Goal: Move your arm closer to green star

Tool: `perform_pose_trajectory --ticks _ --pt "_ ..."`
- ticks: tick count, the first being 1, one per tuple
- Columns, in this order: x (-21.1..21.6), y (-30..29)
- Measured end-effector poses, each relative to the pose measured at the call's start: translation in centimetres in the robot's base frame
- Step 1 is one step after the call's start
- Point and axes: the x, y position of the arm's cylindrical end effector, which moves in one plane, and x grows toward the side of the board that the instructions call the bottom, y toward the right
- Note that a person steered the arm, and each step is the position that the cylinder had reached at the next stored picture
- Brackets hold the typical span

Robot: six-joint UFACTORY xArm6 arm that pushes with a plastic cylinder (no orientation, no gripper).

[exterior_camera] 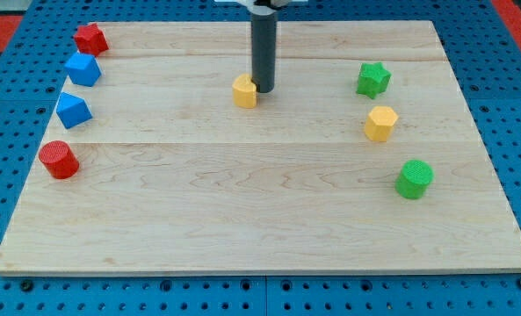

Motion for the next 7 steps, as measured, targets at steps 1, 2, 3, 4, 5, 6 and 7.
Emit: perform_pose_trajectory --ticks 1,2,3,4,5,6,7 --pt "0.9 -1.4" --pt "1.0 -2.0" --pt "0.5 0.4" --pt "-0.3 1.8" --pt "-0.3 1.9" --pt "-0.3 1.9" --pt "-0.3 4.9"
